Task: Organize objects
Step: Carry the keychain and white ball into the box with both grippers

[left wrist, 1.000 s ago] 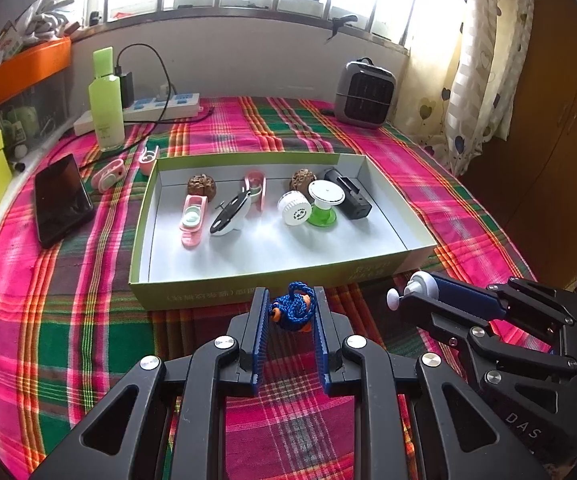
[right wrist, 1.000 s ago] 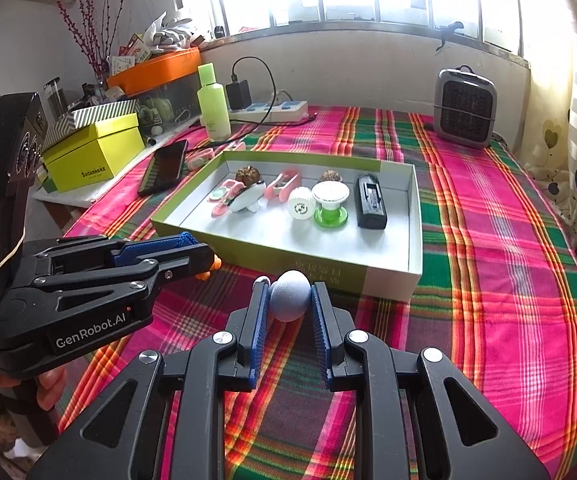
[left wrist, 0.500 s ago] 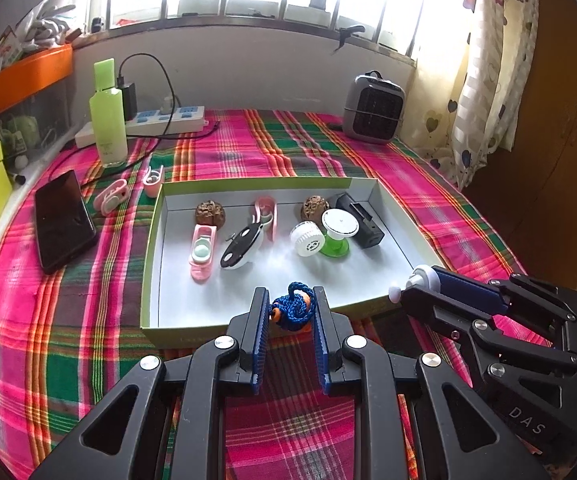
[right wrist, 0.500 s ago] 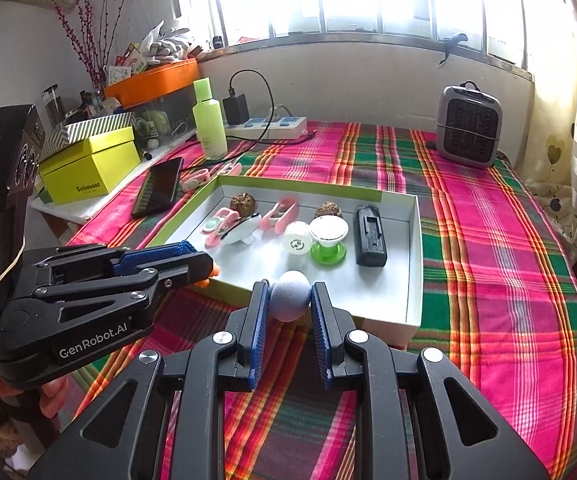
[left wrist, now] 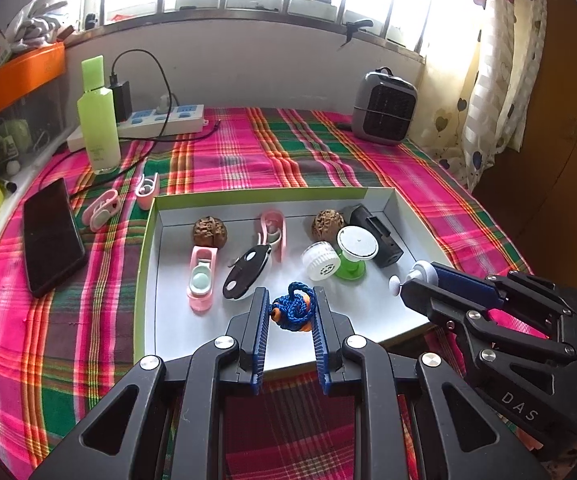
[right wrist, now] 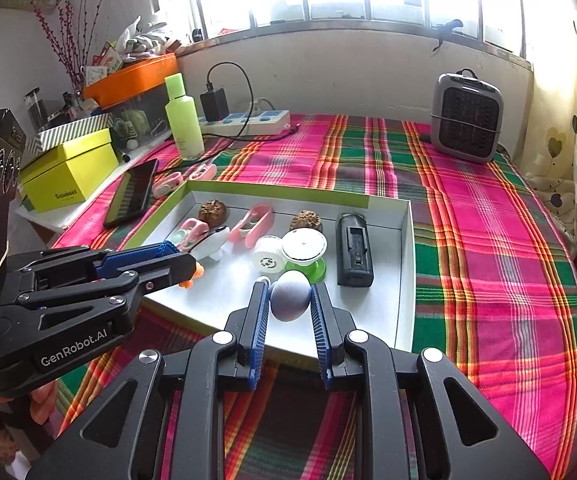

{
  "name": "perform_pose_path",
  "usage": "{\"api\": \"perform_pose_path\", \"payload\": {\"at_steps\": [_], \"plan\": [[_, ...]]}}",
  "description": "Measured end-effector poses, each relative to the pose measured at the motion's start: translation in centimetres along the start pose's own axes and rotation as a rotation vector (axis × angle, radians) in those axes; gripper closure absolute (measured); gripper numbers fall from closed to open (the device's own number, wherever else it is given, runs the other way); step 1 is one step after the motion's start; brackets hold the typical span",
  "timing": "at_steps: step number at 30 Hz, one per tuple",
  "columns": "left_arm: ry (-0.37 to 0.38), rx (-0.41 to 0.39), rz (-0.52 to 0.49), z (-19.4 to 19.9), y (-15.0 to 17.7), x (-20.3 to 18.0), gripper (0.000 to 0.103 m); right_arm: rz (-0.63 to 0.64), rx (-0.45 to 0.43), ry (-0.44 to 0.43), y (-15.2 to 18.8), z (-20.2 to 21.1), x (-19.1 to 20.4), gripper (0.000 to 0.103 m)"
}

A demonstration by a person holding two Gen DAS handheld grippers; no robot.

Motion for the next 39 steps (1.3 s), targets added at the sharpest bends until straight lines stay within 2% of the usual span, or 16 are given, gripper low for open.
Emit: {"api": "perform_pose_path", "payload": {"at_steps": [20, 39], "plan": [[-0.009, 0.064, -0.012, -3.6, -0.3, -0.2, 0.084, -0.013, 0.091, 0.016, 0.3, -3.3, -1.7, 0.08], [0.006, 0.1, 0.001, -4.8, 0.1, -0.2, 0.084, -0.013, 0.121, 0.026, 0.6, -4.1, -2.1, 0.08]]}}
Point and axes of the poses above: each gripper's, at about its wrist camera, not at the fingertips, and z roughly against the way its jaws point, x to its left, y to its underside, the point moved 9 cm from there along -z, roughly the way its jaws point, and after that the axes turned 2 degrees about x, right-handed, at the moved point
